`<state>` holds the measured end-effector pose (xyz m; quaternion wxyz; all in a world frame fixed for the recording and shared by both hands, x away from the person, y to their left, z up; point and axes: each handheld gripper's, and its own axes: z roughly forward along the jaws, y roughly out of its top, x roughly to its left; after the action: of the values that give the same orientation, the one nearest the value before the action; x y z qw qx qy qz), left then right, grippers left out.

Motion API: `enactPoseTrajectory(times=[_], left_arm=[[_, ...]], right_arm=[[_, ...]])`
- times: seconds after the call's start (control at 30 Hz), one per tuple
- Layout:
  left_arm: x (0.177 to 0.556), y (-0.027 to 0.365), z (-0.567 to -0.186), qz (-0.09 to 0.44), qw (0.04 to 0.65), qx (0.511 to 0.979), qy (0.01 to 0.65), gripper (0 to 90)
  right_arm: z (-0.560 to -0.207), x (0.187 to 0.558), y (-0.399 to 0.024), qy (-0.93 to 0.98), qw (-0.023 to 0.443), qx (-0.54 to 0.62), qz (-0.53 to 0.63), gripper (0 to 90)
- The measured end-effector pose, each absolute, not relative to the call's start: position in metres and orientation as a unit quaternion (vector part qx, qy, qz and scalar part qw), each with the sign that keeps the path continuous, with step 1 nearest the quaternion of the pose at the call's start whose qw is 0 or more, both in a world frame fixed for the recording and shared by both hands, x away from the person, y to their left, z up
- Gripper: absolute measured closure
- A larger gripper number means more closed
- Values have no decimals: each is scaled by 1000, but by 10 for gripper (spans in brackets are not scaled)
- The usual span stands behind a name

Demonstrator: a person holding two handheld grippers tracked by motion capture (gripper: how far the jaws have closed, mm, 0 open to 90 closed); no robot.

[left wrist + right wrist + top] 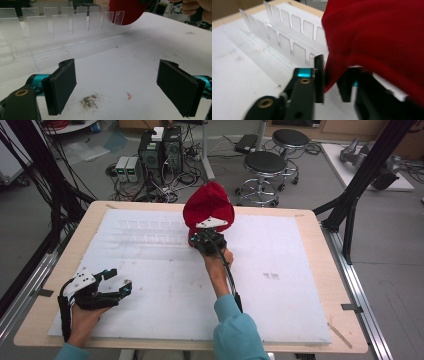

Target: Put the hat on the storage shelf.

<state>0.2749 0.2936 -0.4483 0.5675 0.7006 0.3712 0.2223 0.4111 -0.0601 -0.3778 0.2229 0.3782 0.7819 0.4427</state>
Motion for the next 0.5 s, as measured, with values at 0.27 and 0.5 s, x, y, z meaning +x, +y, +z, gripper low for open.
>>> enactPoseTrajectory(times=[0.27,0.5], left_arm=[[275,294,-448,221,568,700,371,164],[277,294,-448,215,565,702,376,163]], right_arm=[[-379,401,-61,782,252,368,436,457],[-373,383,-77,776,250,383,434,182]])
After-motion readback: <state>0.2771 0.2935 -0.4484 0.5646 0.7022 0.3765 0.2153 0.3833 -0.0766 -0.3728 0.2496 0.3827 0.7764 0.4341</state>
